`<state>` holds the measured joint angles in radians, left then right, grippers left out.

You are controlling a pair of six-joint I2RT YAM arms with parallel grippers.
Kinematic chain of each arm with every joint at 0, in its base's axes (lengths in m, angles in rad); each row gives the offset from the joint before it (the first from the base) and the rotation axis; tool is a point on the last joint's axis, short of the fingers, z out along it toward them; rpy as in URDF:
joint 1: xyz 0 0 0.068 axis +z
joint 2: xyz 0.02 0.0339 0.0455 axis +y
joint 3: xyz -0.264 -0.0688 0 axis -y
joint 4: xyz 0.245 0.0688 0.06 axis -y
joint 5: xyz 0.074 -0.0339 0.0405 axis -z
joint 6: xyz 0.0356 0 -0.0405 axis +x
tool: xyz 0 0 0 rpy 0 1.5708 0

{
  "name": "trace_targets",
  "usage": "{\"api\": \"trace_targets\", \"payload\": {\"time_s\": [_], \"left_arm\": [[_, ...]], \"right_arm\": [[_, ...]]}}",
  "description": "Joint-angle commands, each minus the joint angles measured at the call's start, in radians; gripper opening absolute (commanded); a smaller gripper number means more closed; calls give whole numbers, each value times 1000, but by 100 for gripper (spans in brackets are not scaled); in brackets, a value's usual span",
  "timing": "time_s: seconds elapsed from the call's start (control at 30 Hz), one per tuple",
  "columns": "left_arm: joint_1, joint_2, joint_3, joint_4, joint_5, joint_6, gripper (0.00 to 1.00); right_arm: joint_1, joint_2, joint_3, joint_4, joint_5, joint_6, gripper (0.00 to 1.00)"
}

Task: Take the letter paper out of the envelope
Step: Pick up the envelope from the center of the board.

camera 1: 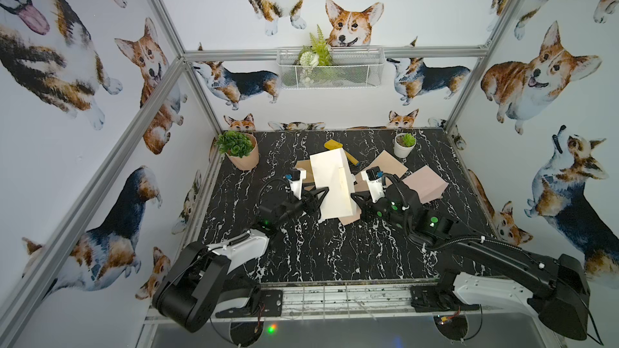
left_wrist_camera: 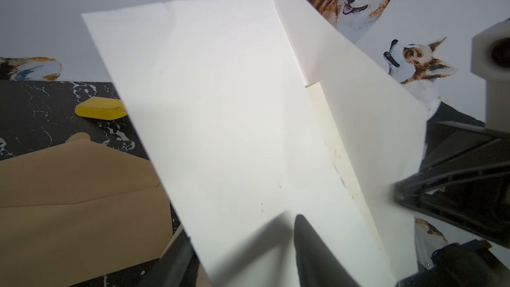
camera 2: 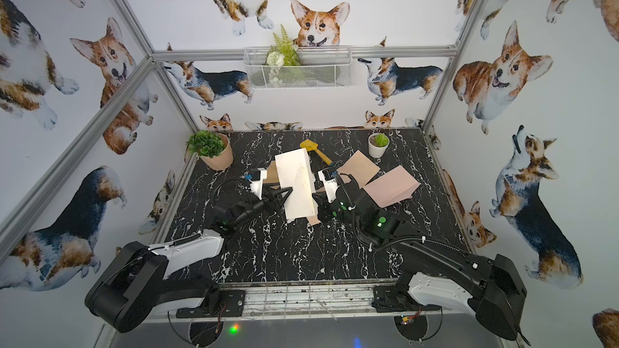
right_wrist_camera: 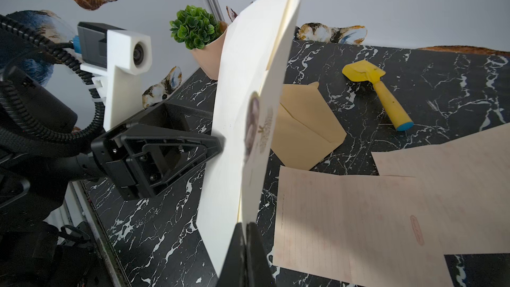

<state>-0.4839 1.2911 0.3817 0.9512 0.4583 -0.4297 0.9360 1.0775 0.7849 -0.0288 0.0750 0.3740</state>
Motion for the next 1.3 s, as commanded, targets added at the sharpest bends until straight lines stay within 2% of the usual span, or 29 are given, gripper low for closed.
{"api": "trace_targets", "payload": {"time_s": [0.0,0.23,0.97,1.27], "left_arm": [[-1,-1,11,54,51,-3,33],[-1,-1,12,54,54,-4,1],[-1,-13,-1,47,34,4,0],[-2,-30,-13,46,16,14,0]], "right_arm": [[0,18,-3,55,-7,16,0],[-6,36,-11,58,3,22,0],[-26,-83,-87,-106,162,54,0],[-26,-115,-81,-163,198,50,8]]}}
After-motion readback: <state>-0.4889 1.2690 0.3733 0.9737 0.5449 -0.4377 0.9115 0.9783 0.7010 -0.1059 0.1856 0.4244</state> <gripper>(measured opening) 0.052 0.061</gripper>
